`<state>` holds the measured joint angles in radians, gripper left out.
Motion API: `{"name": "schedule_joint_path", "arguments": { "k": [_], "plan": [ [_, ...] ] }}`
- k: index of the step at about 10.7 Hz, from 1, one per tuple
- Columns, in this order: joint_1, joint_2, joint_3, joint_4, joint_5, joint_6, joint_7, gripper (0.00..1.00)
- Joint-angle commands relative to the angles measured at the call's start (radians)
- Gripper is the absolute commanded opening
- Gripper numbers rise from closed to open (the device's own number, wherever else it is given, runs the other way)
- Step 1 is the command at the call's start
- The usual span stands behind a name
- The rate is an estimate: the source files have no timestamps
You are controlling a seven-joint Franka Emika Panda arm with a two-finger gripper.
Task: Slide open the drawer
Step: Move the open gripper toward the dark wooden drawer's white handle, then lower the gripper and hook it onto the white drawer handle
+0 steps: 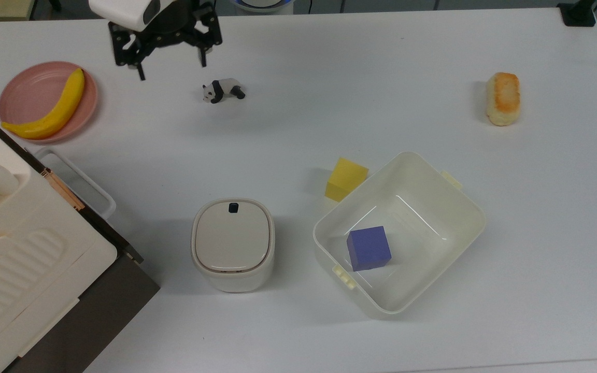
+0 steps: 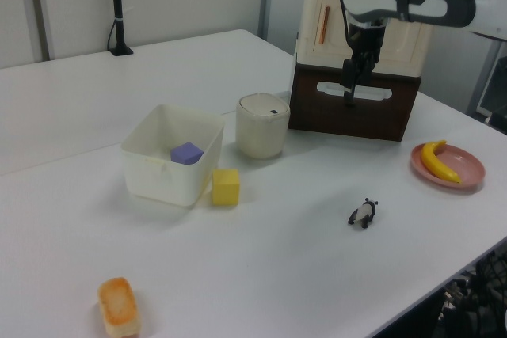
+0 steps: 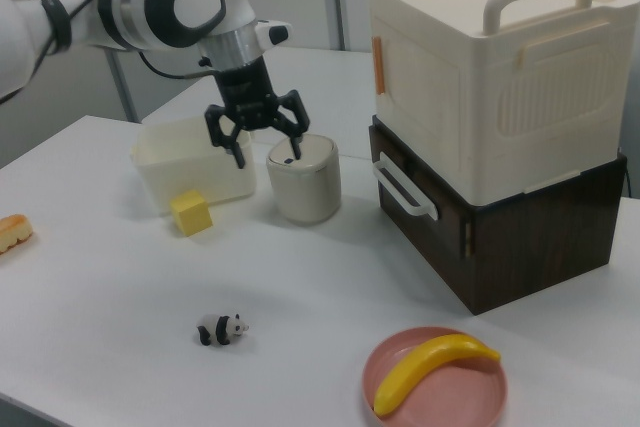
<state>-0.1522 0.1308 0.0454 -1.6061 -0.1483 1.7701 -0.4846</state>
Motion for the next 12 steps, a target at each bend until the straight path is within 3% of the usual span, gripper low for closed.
{"name": "schedule_joint_path", "arguments": {
  "k": [1,4,5,7,9,11,12],
  "plan": [
    [-0.019,0.061,-0.001,0.003,-0.124,0.147,-0.057,1.0],
    [-0.072,0.146,0.001,0.003,-0.143,0.348,-0.098,1.0],
    [-0.091,0.17,-0.001,0.003,-0.17,0.411,-0.1,1.0],
    [-0.113,0.216,0.001,-0.001,-0.291,0.507,-0.111,1.0],
    [-0.135,0.246,0.001,-0.003,-0.33,0.581,-0.181,0.99],
    [-0.136,0.263,0.001,-0.005,-0.332,0.598,-0.221,0.75],
    [-0.135,0.263,0.005,-0.005,-0.333,0.598,-0.221,0.55]
  ]
}}
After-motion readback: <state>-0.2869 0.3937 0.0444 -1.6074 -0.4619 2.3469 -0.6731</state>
